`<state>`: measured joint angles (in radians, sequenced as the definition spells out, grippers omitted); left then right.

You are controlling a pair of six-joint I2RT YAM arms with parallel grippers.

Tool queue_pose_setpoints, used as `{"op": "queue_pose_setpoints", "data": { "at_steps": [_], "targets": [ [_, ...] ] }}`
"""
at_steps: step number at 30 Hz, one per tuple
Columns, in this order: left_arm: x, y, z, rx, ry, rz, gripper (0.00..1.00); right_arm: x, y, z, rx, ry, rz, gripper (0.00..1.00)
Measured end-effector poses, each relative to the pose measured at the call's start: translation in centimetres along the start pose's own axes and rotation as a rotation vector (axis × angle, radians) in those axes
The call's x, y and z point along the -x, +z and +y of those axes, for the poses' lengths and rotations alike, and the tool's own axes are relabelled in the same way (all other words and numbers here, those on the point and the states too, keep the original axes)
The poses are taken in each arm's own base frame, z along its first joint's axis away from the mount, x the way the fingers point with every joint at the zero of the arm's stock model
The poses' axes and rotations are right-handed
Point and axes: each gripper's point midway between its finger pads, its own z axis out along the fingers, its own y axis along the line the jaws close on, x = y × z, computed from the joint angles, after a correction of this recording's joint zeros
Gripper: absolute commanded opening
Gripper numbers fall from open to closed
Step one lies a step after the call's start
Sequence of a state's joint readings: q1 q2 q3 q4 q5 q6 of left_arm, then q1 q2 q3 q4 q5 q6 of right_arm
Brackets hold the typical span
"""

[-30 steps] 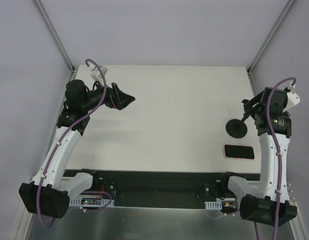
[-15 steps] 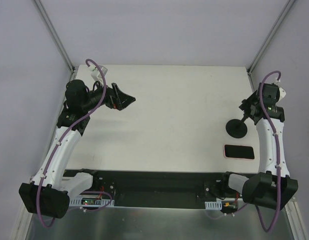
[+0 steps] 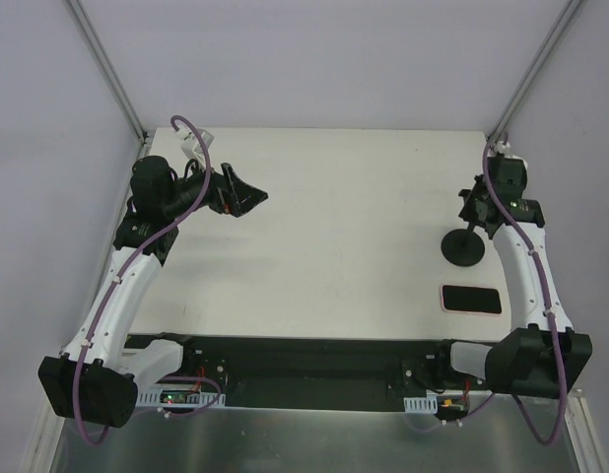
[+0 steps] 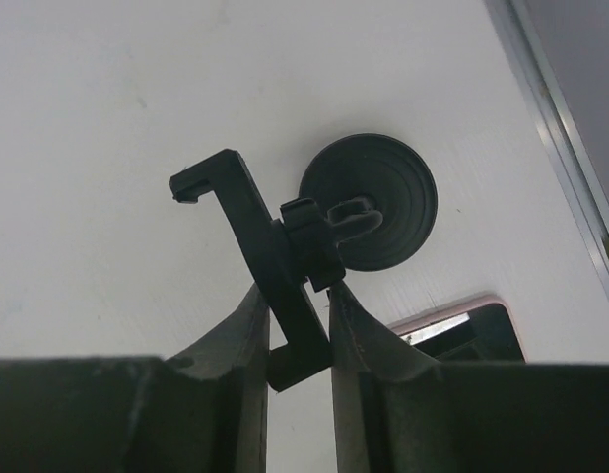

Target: Place the phone on the phone stand

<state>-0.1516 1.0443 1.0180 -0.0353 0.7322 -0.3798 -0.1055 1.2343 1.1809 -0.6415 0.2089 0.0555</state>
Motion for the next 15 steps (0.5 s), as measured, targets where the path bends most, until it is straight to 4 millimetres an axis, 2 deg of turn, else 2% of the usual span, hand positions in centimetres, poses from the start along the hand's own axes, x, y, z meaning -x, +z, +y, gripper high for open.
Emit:
{"op": "queue_pose_setpoints", "data": {
  "at_steps": [4, 6, 9, 12, 15],
  "targets": [
    [0.0, 0.0, 0.0, 0.000, -0.001, 0.001, 0.99, -1.3, -0.9, 4.5, 0.132, -0.215, 0.003, 0.01],
    [0.0, 0.0, 0.0, 0.000, -0.001, 0.001, 0.99, -2.7, -2.1, 8.1, 0.256, -0.354, 0.005, 0.01],
    [0.0, 0.0, 0.0, 0.000, -0.001, 0.001, 0.99, -6.2, -5.1, 14.2, 0.524, -0.569, 0.027, 0.01],
    [0.0, 0.0, 0.0, 0.000, -0.001, 0.001, 0.99, -10.3, -8.9, 18.7, 0.782, -0.768, 0.054, 0.01],
    [0.0, 0.0, 0.0, 0.000, -0.001, 0.001, 0.99, -14.5, -12.4, 21.8, 0.998, -0.932, 0.111, 0.01]
  ]
}}
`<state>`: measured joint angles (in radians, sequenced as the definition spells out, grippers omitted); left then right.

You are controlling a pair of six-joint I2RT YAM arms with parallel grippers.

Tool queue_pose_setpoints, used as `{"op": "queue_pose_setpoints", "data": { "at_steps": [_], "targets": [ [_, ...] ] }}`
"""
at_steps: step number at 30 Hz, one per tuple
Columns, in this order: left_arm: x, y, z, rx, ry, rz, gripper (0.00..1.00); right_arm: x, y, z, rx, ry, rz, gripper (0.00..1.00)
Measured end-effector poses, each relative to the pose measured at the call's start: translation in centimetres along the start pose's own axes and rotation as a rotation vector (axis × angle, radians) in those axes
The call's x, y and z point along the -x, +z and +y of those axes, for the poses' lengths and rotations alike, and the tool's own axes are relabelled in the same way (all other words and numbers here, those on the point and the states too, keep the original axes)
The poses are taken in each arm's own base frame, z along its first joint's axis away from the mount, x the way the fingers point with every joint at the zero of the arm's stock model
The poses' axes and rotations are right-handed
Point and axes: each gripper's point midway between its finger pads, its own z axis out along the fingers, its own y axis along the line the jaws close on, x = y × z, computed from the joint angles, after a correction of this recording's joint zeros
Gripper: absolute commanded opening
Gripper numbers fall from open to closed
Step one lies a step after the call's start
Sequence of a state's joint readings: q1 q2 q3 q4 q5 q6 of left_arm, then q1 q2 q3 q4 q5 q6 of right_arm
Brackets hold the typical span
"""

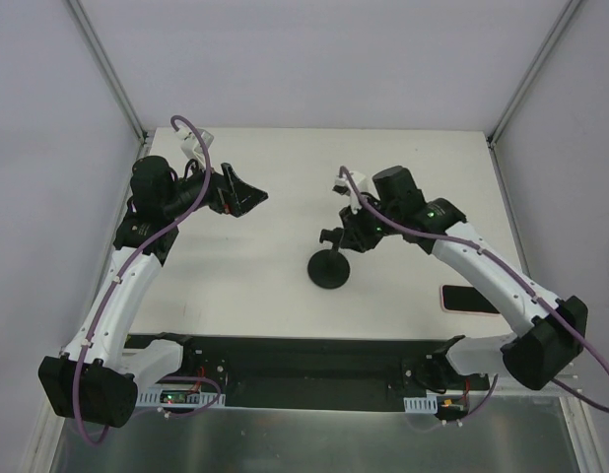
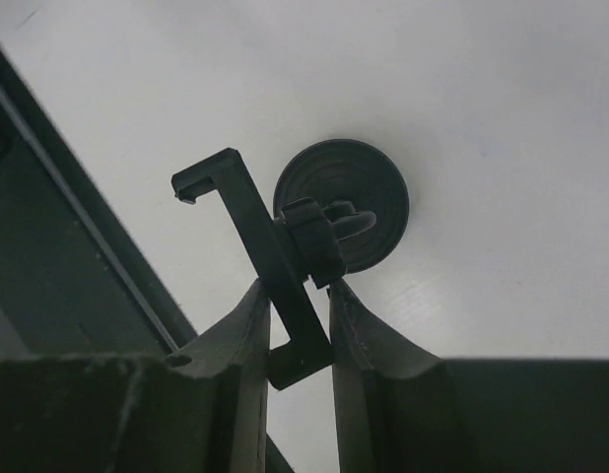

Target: Place the phone on the phone stand

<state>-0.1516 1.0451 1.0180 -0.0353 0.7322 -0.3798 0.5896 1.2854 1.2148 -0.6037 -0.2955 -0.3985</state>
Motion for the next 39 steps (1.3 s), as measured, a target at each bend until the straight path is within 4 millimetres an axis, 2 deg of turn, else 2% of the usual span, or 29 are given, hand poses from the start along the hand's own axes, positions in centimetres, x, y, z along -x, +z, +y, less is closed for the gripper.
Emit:
{"op": "queue_pose_setpoints", "data": {
  "at_steps": [3, 6, 11, 14, 15, 20, 26, 27, 29, 30, 32, 34, 39],
  "targets": [
    [0.0, 0.0, 0.0, 0.000, 0.000, 0.000, 0.99, 0.0, 1.8, 3.9, 0.151, -0.077, 0.055, 0.01],
    [0.0, 0.0, 0.0, 0.000, 0.000, 0.000, 0.99, 0.7, 2.9, 5.3, 0.180, -0.140, 0.080, 0.01],
    [0.0, 0.0, 0.0, 0.000, 0.001, 0.000, 0.99, 1.5, 4.3, 6.1, 0.171, -0.181, 0.082, 0.02],
    [0.0, 0.0, 0.0, 0.000, 0.000, 0.000, 0.99, 1.6, 4.3, 6.0, 0.156, -0.186, 0.083, 0.07],
    [0.0, 0.0, 0.0, 0.000, 0.000, 0.000, 0.99, 1.6, 4.4, 6.0, 0.153, -0.186, 0.083, 0.12],
    [0.0, 0.0, 0.0, 0.000, 0.000, 0.000, 0.99, 1.8, 4.5, 5.9, 0.144, -0.185, 0.086, 0.19],
    [-0.2, 0.2, 0.2, -0.003, -0.009, 0.010, 0.99, 1.8, 4.5, 5.7, 0.127, -0.185, 0.088, 0.43],
    [-0.3, 0.3, 0.2, -0.005, -0.014, 0.016, 0.99, 1.7, 4.6, 5.5, 0.113, -0.183, 0.093, 0.53],
    [-0.6, 0.5, 0.4, -0.010, -0.024, 0.026, 0.99, 1.5, 4.6, 5.0, 0.083, -0.175, 0.101, 0.65],
    [-0.6, 0.6, 0.4, -0.010, -0.027, 0.029, 0.99, 1.5, 4.6, 4.7, 0.066, -0.169, 0.101, 0.78],
    [-0.7, 0.7, 0.5, -0.010, -0.033, 0.034, 0.99, 1.4, 4.5, 4.1, 0.033, -0.157, 0.093, 0.91],
    [-0.8, 0.7, 0.5, -0.011, -0.040, 0.037, 0.99, 1.3, 4.1, 3.6, 0.015, -0.133, 0.073, 0.98],
    [-0.8, 0.7, 0.5, -0.014, -0.052, 0.040, 0.99, 1.8, 0.9, 1.7, -0.011, -0.019, -0.086, 0.97]
  ]
}}
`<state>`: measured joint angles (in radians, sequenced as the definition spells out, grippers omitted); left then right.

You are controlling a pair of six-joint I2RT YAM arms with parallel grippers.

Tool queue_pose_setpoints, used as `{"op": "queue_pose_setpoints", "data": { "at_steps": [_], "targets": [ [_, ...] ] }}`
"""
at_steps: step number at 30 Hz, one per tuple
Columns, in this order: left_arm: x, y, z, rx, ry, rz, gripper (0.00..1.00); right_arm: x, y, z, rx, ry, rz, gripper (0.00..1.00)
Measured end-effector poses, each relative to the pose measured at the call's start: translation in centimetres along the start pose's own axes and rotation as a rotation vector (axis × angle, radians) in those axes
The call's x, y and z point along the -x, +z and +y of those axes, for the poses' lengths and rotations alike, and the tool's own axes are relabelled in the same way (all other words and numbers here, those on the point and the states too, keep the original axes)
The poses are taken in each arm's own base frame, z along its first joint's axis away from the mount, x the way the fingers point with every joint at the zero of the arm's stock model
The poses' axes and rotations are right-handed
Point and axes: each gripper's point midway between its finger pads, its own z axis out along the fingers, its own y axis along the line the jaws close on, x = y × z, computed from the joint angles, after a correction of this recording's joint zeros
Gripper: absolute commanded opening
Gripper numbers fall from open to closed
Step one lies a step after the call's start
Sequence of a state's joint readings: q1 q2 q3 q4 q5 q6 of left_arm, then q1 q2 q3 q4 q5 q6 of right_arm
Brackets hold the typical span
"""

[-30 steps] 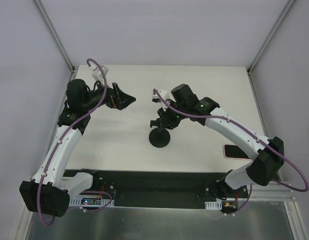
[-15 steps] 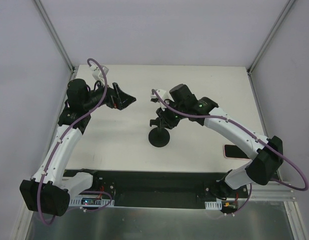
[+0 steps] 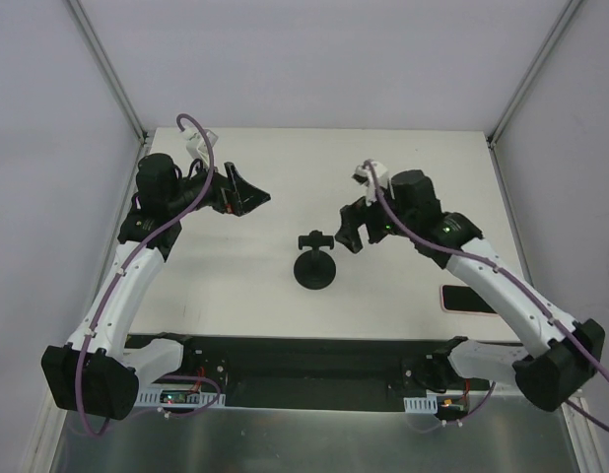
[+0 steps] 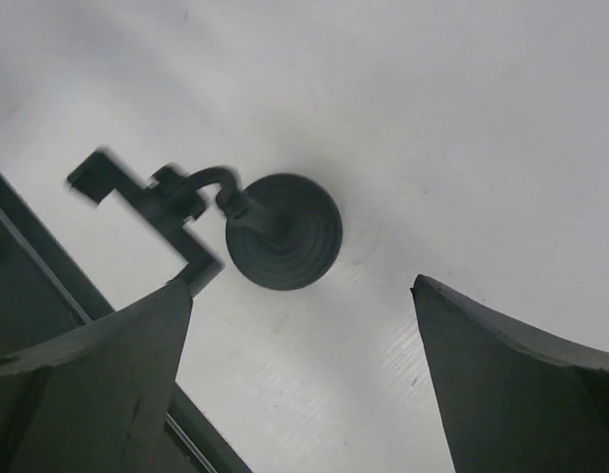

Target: Place the phone on the phone stand

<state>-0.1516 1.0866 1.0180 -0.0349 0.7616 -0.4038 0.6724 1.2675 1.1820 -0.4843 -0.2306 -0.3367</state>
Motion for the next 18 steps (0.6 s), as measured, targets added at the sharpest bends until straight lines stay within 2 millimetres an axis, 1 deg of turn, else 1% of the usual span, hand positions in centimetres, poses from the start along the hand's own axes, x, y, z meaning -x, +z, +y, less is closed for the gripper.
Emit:
{"op": "queue_pose_setpoints", "data": {
  "at_steps": [2, 4, 5, 7, 8, 9, 10, 11, 12, 13, 14, 15, 16, 18],
  "targets": [
    [0.0, 0.0, -0.1, -0.003, -0.001, 0.001, 0.99, 0.9, -1.7, -1.9, -0.050, 0.104, -0.109, 0.97],
    [-0.1, 0.0, -0.1, -0.008, -0.001, 0.004, 0.99, 1.4, -3.2, -4.9, -0.154, 0.245, -0.194, 0.97],
    [-0.1, 0.0, -0.2, -0.011, -0.002, 0.005, 0.99, 1.2, -4.3, -7.6, -0.253, 0.384, -0.237, 0.96],
    [-0.1, 0.0, -0.3, -0.014, -0.002, 0.007, 0.99, -0.9, -6.4, -12.6, -0.463, 0.641, -0.264, 0.96],
    [-0.1, 0.0, -0.3, -0.014, -0.002, 0.007, 0.99, -2.8, -7.7, -15.2, -0.582, 0.807, -0.271, 0.97],
    [-0.1, 0.0, -0.3, -0.014, -0.002, 0.007, 0.99, -4.6, -8.7, -17.1, -0.674, 0.931, -0.272, 0.97],
    [-0.1, 0.0, -0.3, -0.015, -0.002, 0.007, 0.99, -7.2, -10.0, -18.9, -0.790, 1.080, -0.260, 0.97],
    [-0.1, 0.0, -0.3, -0.015, -0.002, 0.007, 0.99, -9.9, -11.1, -20.3, -0.894, 1.208, -0.245, 0.97],
    [-0.1, 0.0, -0.3, -0.015, -0.002, 0.007, 0.99, -12.6, -12.1, -21.0, -0.986, 1.322, -0.219, 0.97],
    [-0.1, 0.0, -0.3, -0.015, -0.003, 0.007, 0.99, -15.4, -12.9, -21.3, -1.069, 1.435, -0.182, 0.97],
    [-0.1, 0.0, -0.3, -0.015, -0.003, 0.007, 0.99, -17.6, -13.4, -21.2, -1.128, 1.512, -0.153, 0.97],
    [-0.1, 0.0, -0.3, -0.015, -0.003, 0.007, 0.99, -19.3, -13.7, -20.9, -1.170, 1.574, -0.133, 0.97],
    [-0.1, 0.0, -0.3, -0.016, -0.003, 0.007, 0.99, -21.6, -14.1, -20.4, -1.224, 1.647, -0.100, 0.97],
    [-0.1, 0.0, -0.3, -0.016, -0.004, 0.008, 0.99, -25.2, -14.6, -19.1, -1.307, 1.761, -0.038, 0.97]
  ]
}}
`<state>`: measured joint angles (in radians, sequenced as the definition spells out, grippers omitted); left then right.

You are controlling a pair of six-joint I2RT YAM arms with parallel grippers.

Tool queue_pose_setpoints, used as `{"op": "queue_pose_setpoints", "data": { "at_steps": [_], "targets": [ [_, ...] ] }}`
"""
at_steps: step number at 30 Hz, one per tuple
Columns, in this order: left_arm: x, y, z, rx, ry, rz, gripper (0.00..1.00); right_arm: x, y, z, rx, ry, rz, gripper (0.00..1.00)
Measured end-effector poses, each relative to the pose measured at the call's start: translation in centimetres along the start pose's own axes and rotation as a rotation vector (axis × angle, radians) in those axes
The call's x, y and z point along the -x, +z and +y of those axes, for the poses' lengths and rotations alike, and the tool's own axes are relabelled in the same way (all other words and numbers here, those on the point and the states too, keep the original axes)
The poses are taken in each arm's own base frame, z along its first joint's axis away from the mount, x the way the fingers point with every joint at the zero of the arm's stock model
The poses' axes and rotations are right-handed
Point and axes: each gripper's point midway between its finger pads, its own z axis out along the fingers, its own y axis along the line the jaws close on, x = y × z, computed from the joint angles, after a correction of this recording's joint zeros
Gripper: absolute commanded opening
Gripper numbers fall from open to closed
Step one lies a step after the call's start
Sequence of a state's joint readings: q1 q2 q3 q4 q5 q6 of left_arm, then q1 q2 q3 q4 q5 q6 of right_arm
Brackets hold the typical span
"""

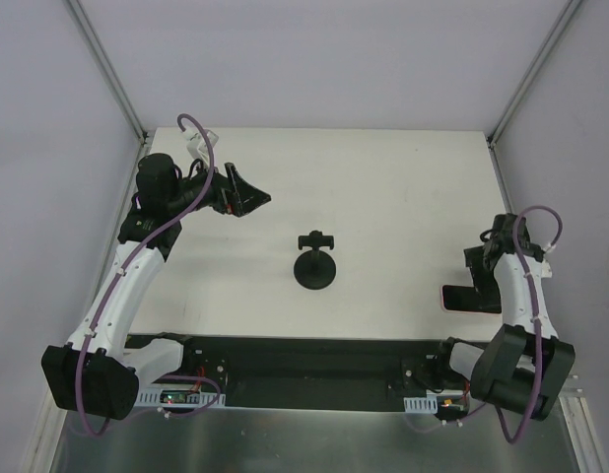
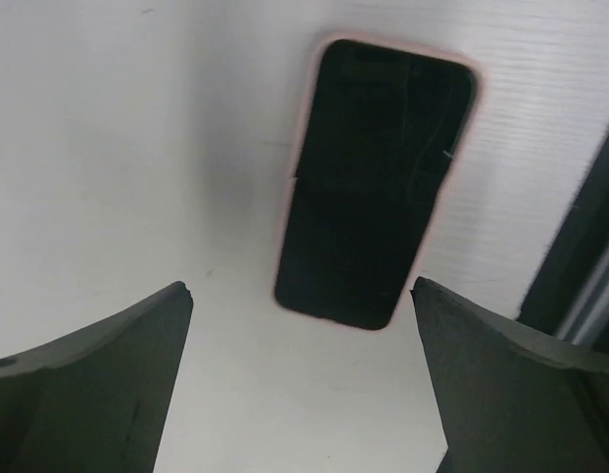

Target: Place the phone on the phone stand

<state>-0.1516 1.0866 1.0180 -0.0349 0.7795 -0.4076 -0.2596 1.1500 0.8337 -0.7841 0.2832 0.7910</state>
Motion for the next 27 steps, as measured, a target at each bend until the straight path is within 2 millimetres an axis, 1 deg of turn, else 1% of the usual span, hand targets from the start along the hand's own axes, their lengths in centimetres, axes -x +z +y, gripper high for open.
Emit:
{"op": "queue_pose_setpoints", "data": {
  "at_steps": [3, 6, 8, 10, 13, 18, 21, 24, 27],
  "targets": [
    [0.0, 0.0, 0.0, -0.001, 0.000, 0.000, 0.99, -0.2, 1.6, -3.4, -0.108, 0.101, 0.027, 0.97],
    [0.0, 0.0, 0.0, -0.002, -0.001, 0.001, 0.99, -0.2, 2.6, -5.1, -0.160, 0.180, 0.057, 0.97],
    [0.0, 0.0, 0.0, -0.003, -0.001, 0.001, 0.99, -0.2, 3.3, -5.7, -0.185, 0.211, 0.083, 0.97],
    [0.0, 0.0, -0.1, -0.003, -0.001, 0.001, 0.99, -0.5, 4.1, -5.7, -0.202, 0.223, 0.116, 0.97],
    [0.0, 0.0, -0.1, -0.003, -0.001, 0.001, 0.99, -1.0, 5.2, -5.3, -0.199, 0.219, 0.149, 0.97],
    [0.0, 0.0, -0.1, -0.004, -0.002, 0.002, 0.99, -1.0, 6.3, -4.3, -0.158, 0.189, 0.162, 0.97],
    [-0.1, 0.0, 0.0, -0.004, -0.003, 0.003, 0.99, -1.5, 6.9, -4.2, -0.180, 0.153, 0.193, 0.97],
    [-0.1, 0.1, 0.1, -0.003, -0.006, 0.006, 0.99, -1.7, 7.1, -3.8, -0.208, 0.098, 0.218, 0.97],
    [-0.2, 0.2, 0.2, -0.002, -0.009, 0.008, 0.99, -1.8, 7.2, -2.8, -0.200, 0.049, 0.224, 0.99]
  ]
}}
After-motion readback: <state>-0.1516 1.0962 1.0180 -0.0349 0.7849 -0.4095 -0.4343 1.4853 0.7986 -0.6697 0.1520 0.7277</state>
